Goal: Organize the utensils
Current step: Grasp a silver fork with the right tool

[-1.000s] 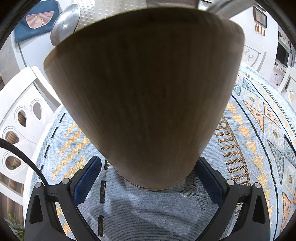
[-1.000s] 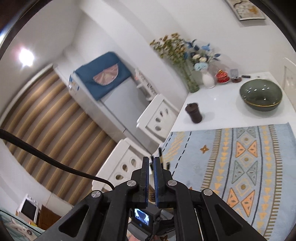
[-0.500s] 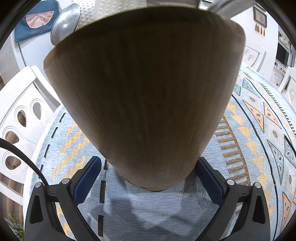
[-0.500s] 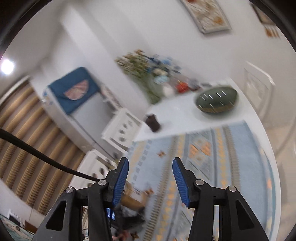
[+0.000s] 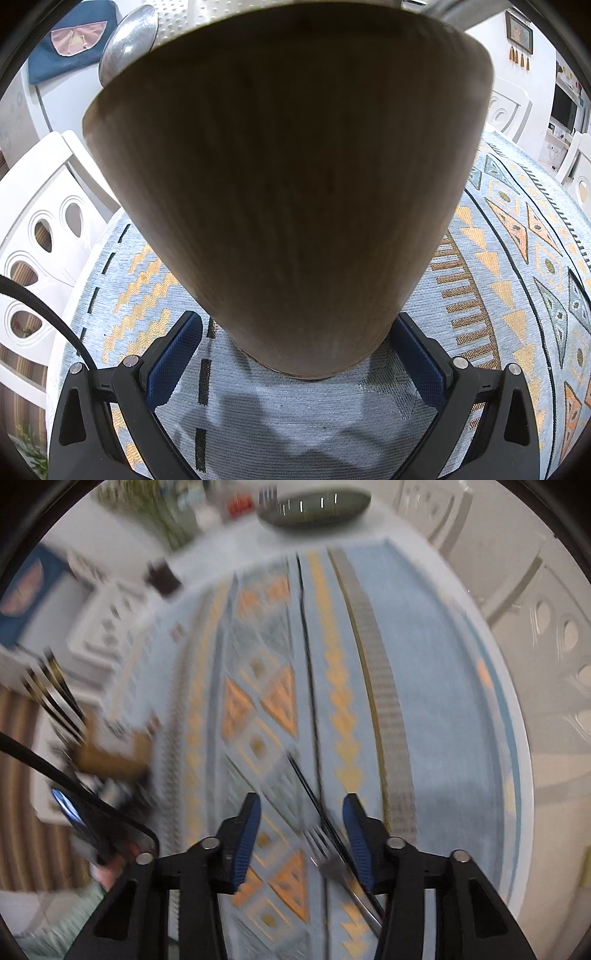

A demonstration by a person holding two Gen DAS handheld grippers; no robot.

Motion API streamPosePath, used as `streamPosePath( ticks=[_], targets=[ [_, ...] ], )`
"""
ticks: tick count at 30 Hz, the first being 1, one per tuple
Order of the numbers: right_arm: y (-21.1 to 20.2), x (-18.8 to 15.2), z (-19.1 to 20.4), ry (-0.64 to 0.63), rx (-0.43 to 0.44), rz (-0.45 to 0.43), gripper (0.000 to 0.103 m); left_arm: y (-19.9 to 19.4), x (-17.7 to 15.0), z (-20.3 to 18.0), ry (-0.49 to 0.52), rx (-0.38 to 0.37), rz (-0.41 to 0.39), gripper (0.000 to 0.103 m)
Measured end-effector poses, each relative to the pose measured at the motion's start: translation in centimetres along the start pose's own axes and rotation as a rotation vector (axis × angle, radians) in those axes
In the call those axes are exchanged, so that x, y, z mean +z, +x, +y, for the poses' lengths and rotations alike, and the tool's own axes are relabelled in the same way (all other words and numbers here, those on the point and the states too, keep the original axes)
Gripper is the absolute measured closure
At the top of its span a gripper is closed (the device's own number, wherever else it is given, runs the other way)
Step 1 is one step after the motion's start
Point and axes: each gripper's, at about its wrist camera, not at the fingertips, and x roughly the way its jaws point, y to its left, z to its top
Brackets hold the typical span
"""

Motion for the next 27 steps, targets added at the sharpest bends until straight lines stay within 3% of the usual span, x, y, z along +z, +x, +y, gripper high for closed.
streamPosePath(
  ticks=[4, 11, 20, 27],
  targets=[
    [2.6, -1.8, -0.1, -0.070, -0.043, 0.114, 0.078, 0.0, 0.0, 0.0, 0.000, 0.000, 0.000, 0.000],
    [4.9, -3.0, -3.6, -0.015, 0.027, 0.226, 0.079, 0.0, 0.0, 0.0, 0.000, -0.001, 0.000, 0.000],
    [5.6, -2.4, -5.2, 0.008, 0.089, 0.252, 0.078, 0.1, 0.1, 0.0, 0.000, 0.000, 0.000, 0.000],
    [5.4, -2.7, -2.1, -0.129, -0.016, 0.248, 0.079, 0.1, 0.1, -0.1, 0.000, -0.001, 0.001, 0.000]
  ],
)
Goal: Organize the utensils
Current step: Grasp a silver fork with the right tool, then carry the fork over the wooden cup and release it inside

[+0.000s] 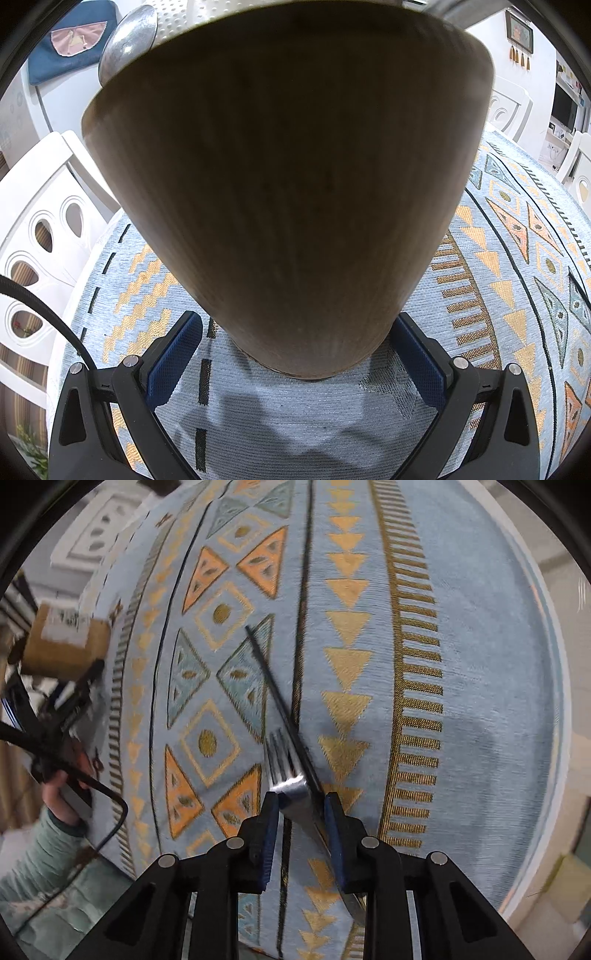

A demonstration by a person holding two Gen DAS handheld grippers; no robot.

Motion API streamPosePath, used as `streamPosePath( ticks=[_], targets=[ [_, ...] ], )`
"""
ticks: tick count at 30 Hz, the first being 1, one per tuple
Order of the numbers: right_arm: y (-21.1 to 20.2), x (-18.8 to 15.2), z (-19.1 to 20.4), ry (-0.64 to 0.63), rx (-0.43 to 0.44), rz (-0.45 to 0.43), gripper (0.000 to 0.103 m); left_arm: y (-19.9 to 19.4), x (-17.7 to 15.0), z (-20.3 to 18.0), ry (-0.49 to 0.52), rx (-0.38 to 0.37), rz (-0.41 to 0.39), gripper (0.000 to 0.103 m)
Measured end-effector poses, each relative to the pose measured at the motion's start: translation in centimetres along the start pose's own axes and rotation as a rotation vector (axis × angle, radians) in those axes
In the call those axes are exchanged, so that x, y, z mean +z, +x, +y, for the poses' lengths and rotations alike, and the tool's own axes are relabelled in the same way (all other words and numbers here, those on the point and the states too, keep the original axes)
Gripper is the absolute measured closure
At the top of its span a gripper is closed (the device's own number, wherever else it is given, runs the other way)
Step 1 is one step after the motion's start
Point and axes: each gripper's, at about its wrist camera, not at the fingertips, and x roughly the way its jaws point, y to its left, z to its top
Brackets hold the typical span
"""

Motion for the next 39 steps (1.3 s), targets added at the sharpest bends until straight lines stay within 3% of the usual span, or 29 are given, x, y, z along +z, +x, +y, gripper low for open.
streamPosePath(
  ticks=[6, 8, 15, 23, 24, 25, 27, 30, 36, 39],
  targets=[
    [0.2, -0.1, 1.4, -0.067, -0.037, 0.007, 0.081, 0.0, 0.0, 0.1, 0.000, 0.000, 0.001, 0.000],
    [0.5, -0.2, 2.3, -0.085, -0.013, 0.016, 0.087, 0.0, 0.0, 0.1, 0.000, 0.000, 0.000, 0.000],
    [2.4, 0.8, 2.5, -0.084, 0.004, 0.060, 0.087, 0.0, 0.1, 0.1, 0.000, 0.000, 0.001, 0.000],
    [3.4, 1.2, 6.1, -0.184, -0.127, 0.052, 0.087, 0.0, 0.1, 0.1, 0.000, 0.000, 0.001, 0.000],
    [3.3, 1.1, 6.6, -0.193, -0.150, 0.037, 0.088, 0.0, 0.1, 0.1, 0.000, 0.000, 0.001, 0.000],
    [3.3, 1.1, 6.9, -0.200, -0.160, 0.023, 0.099, 0.1, 0.1, 0.0, 0.001, 0.001, 0.001, 0.000],
    [3.0, 1.0, 7.7, -0.198, -0.162, -0.009, 0.100, 0.1, 0.1, 0.1, 0.001, 0.001, 0.001, 0.000],
    [1.7, 1.7, 8.1, -0.148, -0.091, -0.060, 0.100, 0.1, 0.1, 0.1, 0.001, 0.001, 0.001, 0.000],
    [-4.3, 3.1, 8.7, -0.088, 0.245, -0.288, 0.101, 0.0, 0.2, 0.0, 0.003, 0.001, 0.002, 0.000],
    [-6.4, 3.0, 9.5, -0.101, 0.354, -0.393, 0.100, 0.0, 0.2, -0.1, 0.003, 0.002, 0.002, 0.000]
  ],
)
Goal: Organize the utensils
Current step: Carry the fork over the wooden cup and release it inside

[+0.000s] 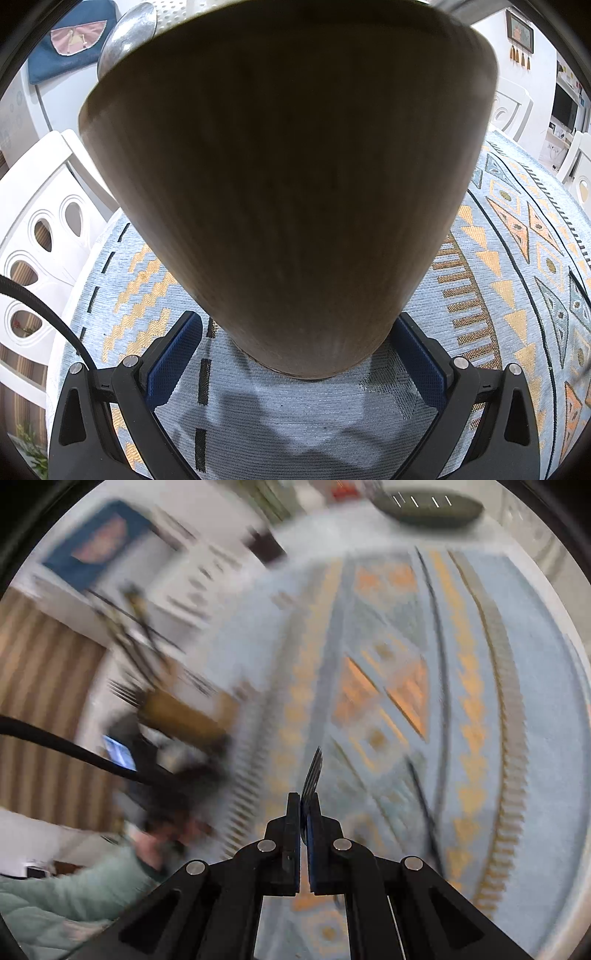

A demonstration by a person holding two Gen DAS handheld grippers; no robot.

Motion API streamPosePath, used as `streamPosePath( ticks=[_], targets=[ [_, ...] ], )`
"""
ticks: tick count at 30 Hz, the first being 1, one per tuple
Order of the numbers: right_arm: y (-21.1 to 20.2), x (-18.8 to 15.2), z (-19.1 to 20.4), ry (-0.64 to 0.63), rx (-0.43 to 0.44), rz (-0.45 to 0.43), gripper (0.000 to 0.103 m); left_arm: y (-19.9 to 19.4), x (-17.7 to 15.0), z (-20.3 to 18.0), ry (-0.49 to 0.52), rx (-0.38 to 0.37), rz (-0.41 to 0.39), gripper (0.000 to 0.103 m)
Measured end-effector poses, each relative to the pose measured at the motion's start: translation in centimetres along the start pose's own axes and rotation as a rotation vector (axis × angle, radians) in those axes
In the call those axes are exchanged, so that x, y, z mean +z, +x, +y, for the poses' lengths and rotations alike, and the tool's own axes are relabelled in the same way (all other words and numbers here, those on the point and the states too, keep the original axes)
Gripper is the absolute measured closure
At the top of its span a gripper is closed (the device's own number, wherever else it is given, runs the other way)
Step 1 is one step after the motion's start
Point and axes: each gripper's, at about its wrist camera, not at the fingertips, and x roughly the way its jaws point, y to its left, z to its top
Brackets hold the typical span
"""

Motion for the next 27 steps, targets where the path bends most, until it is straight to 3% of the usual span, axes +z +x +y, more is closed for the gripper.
streamPosePath(
  ticks=[7, 16, 22, 27],
  targets=[
    [-2.2, 3.2, 2.0, -0.011, 0.117, -0.142, 0.100, 0.2, -0.2, 0.0, 0.001, 0.000, -0.001, 0.000],
    [-7.6, 8.9, 11.0, -0.203, 0.278, -0.355, 0.100, 0.2, -0.4, -0.2, 0.000, -0.003, -0.001, 0.001],
    [-5.0, 10.7, 14.8, -0.293, 0.278, -0.328, 0.100, 0.2, -0.4, -0.1, 0.000, -0.004, -0.001, 0.001],
    [-1.1, 10.6, 15.1, -0.307, 0.235, -0.259, 0.100, 0.4, -0.5, 0.0, -0.001, -0.005, 0.000, 0.001]
  ],
)
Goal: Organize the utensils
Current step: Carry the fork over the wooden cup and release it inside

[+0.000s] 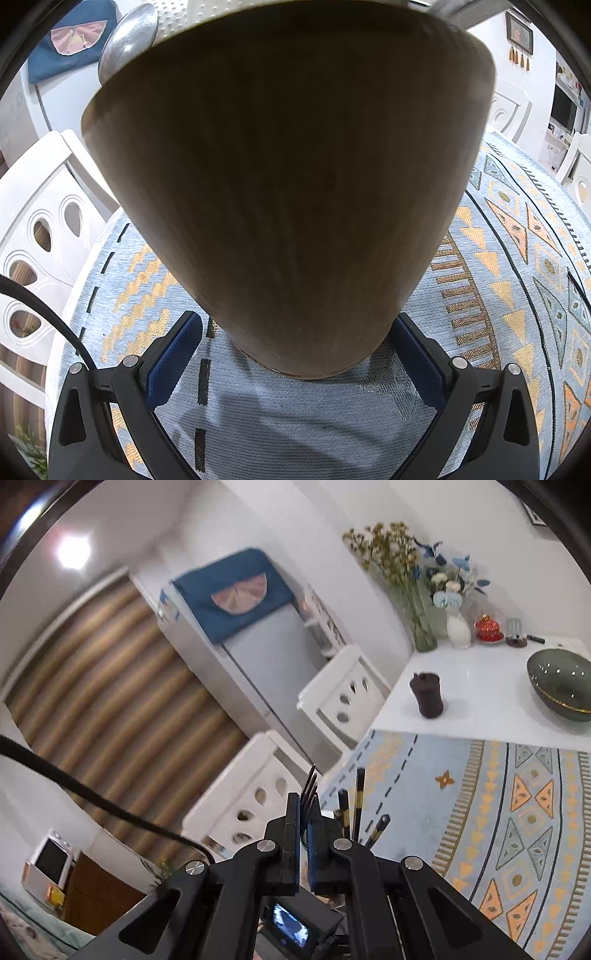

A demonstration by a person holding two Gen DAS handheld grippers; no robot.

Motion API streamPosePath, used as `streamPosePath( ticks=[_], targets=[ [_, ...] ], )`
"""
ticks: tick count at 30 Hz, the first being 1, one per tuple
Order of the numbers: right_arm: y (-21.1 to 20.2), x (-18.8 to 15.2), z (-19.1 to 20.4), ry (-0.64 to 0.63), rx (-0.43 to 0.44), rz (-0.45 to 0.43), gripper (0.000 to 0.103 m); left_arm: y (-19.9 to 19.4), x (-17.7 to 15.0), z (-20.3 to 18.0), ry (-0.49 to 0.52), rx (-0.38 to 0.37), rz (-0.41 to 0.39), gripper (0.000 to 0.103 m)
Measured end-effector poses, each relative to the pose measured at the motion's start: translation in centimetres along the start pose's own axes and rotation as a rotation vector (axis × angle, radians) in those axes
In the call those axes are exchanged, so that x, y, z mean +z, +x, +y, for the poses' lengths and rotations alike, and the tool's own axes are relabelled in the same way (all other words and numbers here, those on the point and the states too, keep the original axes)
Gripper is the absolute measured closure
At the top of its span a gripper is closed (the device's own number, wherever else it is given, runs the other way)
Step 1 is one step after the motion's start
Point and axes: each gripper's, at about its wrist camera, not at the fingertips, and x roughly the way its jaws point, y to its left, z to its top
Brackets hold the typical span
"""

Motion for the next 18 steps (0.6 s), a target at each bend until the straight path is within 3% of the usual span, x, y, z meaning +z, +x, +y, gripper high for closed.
streamPosePath(
  ticks=[11, 13, 18],
  targets=[
    [2.8, -0.5, -0.7, 0.005, -0.025, 0.084, 0.100, 0.0, 0.0, 0.0, -0.001, -0.001, 0.001, 0.001],
    [3.2, -0.5, -1.0, 0.025, -0.032, 0.105, 0.096, 0.1, 0.0, 0.0, -0.002, -0.001, 0.002, 0.001],
    [1.2, 0.2, -1.1, 0.043, -0.022, 0.045, 0.092, 0.2, 0.0, -0.2, -0.002, 0.000, 0.004, 0.001]
  ],
)
